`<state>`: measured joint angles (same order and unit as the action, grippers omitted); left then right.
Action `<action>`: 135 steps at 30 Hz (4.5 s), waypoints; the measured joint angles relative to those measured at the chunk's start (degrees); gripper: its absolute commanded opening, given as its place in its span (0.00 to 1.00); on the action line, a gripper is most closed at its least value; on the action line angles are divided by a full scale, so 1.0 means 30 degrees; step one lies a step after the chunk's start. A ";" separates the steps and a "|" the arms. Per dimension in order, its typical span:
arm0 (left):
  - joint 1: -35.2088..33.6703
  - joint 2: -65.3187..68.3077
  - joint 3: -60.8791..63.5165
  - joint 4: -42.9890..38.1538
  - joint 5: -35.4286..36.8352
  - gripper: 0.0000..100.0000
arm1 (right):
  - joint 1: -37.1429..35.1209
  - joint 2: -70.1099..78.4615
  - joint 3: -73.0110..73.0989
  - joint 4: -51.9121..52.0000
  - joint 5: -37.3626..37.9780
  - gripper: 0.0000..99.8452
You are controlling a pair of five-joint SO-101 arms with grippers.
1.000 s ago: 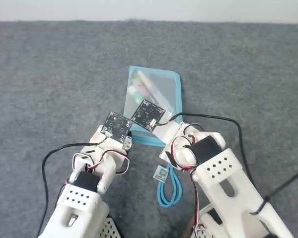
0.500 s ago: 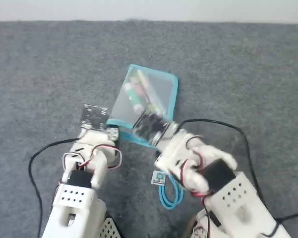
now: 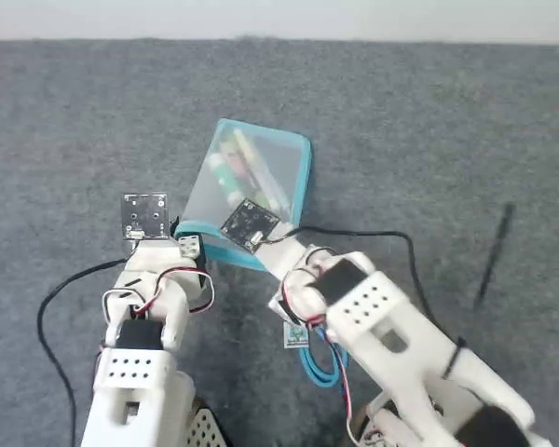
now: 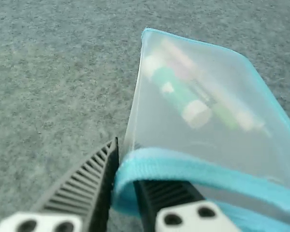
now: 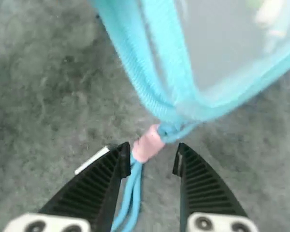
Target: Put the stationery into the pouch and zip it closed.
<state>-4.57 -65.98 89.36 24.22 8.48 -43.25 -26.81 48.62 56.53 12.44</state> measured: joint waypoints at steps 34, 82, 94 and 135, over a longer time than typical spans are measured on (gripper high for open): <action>0.2051 0.0000 0.0000 0.0000 -0.1289 0.01 | 0.3018 -0.1846 -0.4864 0.4396 0.0879 0.01; 0.3282 0.0000 0.0000 0.0527 -0.1289 0.01 | 0.2198 -1.0491 0.2549 0.4425 0.5685 0.24; 0.3282 0.0000 0.0000 0.0527 -0.1289 0.01 | 0.2344 -1.0256 0.6681 -0.2168 0.6476 0.24; 0.3458 0.0000 0.0000 0.1084 -0.1289 0.01 | 0.3223 -0.5216 0.6652 -0.7443 0.8879 0.20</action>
<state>5.80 -65.98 89.36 27.47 4.62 -33.58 -42.46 68.57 34.20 39.08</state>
